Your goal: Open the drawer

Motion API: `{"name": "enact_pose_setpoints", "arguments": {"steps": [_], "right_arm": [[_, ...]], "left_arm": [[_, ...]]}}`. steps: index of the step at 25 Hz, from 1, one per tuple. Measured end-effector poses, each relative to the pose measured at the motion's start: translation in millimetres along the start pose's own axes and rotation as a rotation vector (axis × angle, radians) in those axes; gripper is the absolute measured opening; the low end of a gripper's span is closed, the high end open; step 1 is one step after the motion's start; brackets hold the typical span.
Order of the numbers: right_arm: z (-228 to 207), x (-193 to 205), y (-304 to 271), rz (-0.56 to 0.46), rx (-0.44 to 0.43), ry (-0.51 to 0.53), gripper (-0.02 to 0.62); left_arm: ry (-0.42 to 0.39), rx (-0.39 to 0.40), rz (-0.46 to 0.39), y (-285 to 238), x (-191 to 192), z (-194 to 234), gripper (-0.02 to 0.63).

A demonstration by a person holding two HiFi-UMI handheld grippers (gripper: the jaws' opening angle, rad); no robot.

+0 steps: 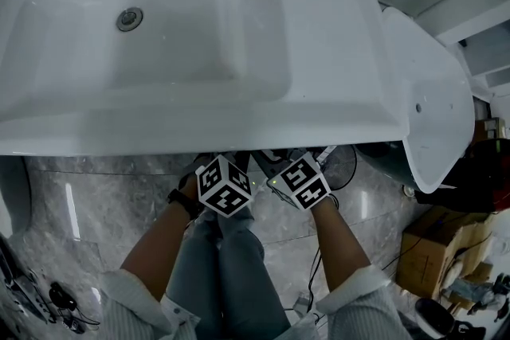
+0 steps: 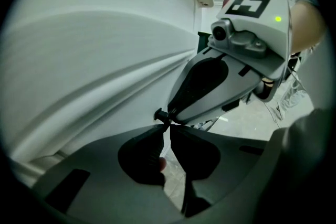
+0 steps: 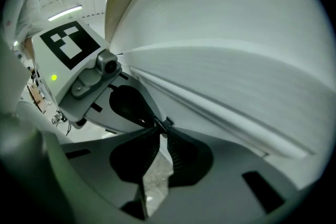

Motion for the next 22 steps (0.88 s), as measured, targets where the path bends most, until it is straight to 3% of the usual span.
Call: {"name": "enact_pose_setpoints", "arguments": {"steps": [22], "right_arm": [[45, 25, 21, 0.076, -0.068, -0.116, 0.038]], "left_arm": [[0.033, 0.045, 0.074, 23, 24, -48, 0.044]]}}
Point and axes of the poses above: the fingertips, and each gripper's own axes: y backward along the fingers, z to its left, x out of its underside, the point moved 10 cm from there along y, backward along the fingers, and after that the axes turned 11 degrees about z, right-handed, at the moved point
